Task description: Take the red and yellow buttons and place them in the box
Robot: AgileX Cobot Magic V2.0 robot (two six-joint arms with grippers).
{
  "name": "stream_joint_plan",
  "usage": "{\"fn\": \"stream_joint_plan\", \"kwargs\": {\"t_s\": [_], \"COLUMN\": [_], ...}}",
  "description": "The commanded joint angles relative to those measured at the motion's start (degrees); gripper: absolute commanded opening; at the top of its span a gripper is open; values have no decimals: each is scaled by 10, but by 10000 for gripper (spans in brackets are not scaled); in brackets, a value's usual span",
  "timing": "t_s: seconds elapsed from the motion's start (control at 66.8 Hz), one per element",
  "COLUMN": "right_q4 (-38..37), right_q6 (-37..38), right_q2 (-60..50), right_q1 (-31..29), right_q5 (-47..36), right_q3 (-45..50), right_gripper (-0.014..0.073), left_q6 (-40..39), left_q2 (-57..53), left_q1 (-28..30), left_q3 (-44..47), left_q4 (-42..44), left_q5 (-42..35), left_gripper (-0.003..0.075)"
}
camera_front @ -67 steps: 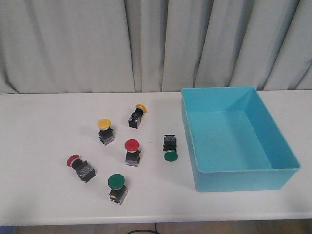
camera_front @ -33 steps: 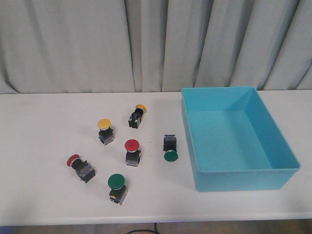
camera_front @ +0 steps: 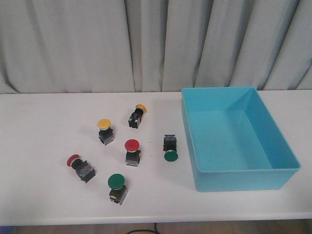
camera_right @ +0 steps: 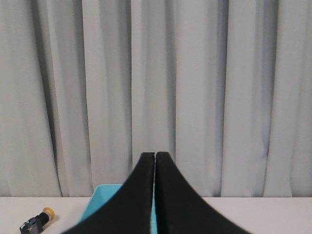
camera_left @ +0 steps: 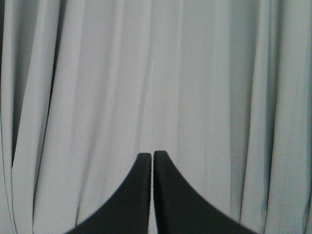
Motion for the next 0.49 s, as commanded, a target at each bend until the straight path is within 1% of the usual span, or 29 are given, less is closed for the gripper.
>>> {"fn": "stream_joint_plan", "kwargs": {"t_s": [0.0, 0.06, 0.135, 0.299, 0.359, 0.479], "right_q4": [-19, -27, -31, -31, -31, -31], "right_q6": [-5, -5, -5, -1, -1, -1], "right_q2": [57, 94, 133, 200, 214, 230], "right_q1": [-2, -2, -2, -2, -2, -2], "right_q5": [25, 62, 103, 178, 197, 215], "right_q3": [-79, -118, -147, -149, -149, -149], "right_gripper": [-7, -7, -7, -7, -7, -7], "left_q6": [17, 37, 39, 37, 37, 37], "left_q2": [59, 97, 140, 204, 216, 223], "left_q1": [-2, -2, -2, -2, -2, -2], "left_q3": [-90, -135, -166, -152, -142, -125], "left_q4": [-1, -2, -2, -17, -20, -20], "left_q5": [56, 124, 197, 305, 326, 326], "left_gripper": [-6, -6, -6, -6, -6, -6]}}
